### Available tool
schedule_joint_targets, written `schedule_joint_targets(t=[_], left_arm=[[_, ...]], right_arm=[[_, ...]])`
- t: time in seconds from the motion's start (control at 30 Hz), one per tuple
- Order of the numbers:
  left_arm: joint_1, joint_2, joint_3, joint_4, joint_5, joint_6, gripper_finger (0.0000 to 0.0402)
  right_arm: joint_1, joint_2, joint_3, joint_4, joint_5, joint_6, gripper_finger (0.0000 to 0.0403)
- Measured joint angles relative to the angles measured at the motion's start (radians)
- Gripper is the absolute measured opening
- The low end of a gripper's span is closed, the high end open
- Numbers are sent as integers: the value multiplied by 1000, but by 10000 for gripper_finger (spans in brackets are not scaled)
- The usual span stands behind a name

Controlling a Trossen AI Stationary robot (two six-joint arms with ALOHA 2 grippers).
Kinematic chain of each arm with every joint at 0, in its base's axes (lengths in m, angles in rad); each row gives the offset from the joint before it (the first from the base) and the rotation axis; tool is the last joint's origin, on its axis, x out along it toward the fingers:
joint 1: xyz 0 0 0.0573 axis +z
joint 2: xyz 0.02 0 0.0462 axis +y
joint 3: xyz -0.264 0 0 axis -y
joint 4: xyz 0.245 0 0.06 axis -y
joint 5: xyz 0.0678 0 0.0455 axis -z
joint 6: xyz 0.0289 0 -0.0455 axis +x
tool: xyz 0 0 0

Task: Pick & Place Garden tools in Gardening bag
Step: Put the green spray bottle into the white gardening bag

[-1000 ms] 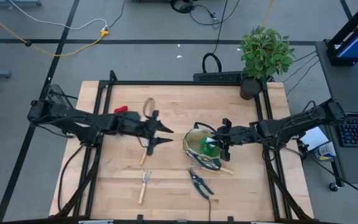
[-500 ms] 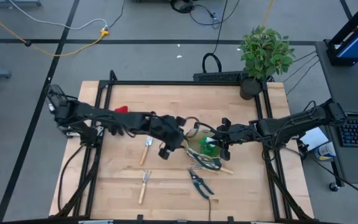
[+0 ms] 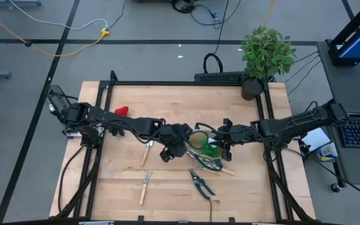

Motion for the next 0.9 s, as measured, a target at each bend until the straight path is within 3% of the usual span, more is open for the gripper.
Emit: schedule_joint_targets(t=[0.17,0.43,0.53,0.7,0.9], left_arm=[[18,1,0,-48,-7,-6,185],[39,10,0,-87,-11,-13,60],[39,10,0,-83,-57,-6,14],[29,10,0,-96,-185,-13,12],[9,10,0,-169,-255,-19,8]], right_arm=[[0,0,0,2,0,1,49],[0,0,0,9,-1,2,49],[0,0,0,19,-2,2,49],[0,0,0,35,-31,2,49],[0,0,0,16,-34,1,50]])
